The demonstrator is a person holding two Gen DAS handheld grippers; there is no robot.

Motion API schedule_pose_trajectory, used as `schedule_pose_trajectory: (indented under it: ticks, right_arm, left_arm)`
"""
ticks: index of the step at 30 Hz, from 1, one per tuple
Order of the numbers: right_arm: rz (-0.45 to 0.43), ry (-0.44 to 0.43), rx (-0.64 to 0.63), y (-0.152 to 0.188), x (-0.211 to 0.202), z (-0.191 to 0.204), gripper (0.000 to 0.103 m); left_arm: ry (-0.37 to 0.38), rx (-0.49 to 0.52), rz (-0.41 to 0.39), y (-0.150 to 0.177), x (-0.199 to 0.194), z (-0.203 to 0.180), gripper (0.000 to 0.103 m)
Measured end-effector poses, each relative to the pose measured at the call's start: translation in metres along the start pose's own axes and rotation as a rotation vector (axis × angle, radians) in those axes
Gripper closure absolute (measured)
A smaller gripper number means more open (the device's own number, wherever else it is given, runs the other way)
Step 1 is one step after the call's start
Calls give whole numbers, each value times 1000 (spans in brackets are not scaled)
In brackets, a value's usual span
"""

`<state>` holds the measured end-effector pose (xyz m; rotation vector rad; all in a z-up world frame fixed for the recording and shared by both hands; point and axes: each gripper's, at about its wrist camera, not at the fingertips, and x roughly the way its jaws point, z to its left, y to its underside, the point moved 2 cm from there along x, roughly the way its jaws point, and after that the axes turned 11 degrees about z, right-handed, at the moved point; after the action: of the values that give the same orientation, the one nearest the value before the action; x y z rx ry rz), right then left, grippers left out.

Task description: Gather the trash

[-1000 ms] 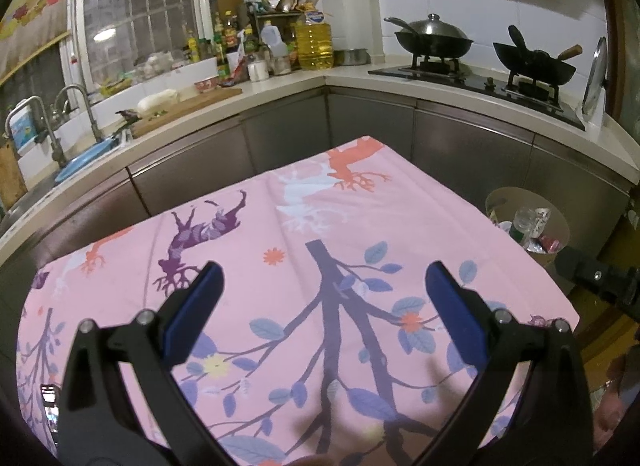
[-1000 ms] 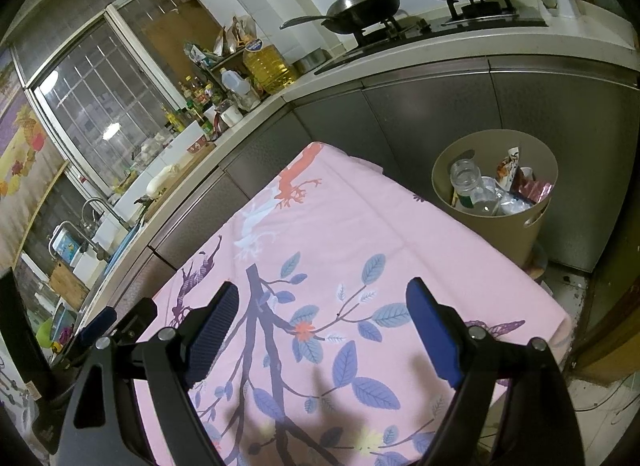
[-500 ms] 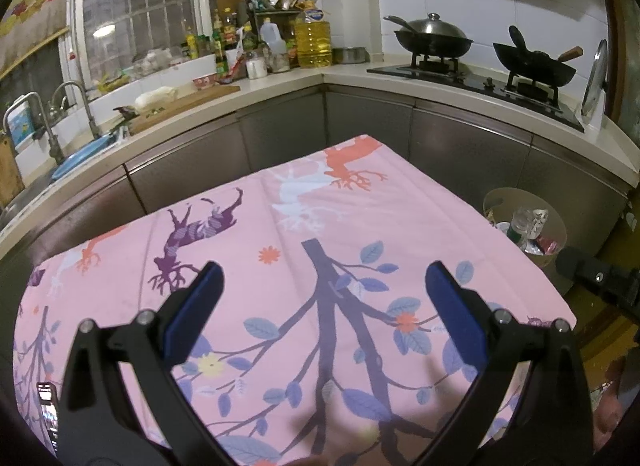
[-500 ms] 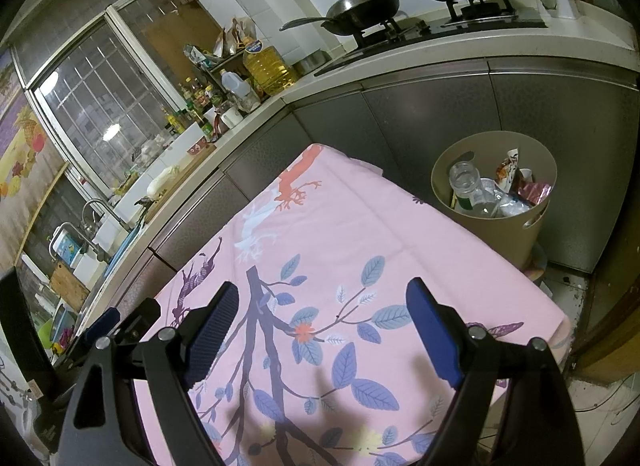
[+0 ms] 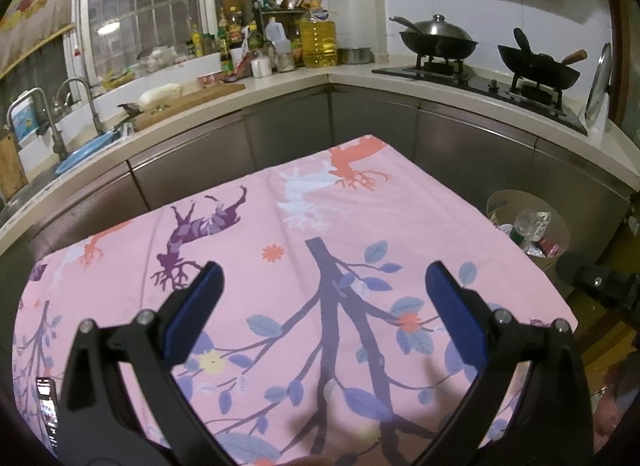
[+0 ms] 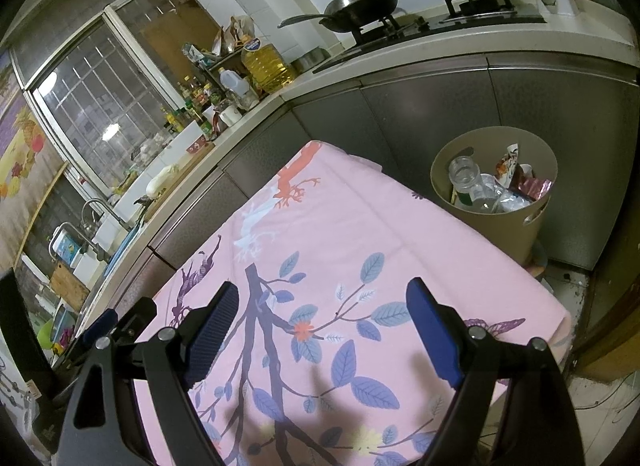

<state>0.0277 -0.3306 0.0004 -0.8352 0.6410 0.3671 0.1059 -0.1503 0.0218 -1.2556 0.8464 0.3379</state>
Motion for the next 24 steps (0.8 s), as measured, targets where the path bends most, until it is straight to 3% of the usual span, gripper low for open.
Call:
schedule_pose_trajectory:
  ticks: [24]
  right_arm:
    - [-3, 0, 7, 2, 1, -1, 20]
  left_arm:
    - [14, 37, 13, 6, 4, -10, 6]
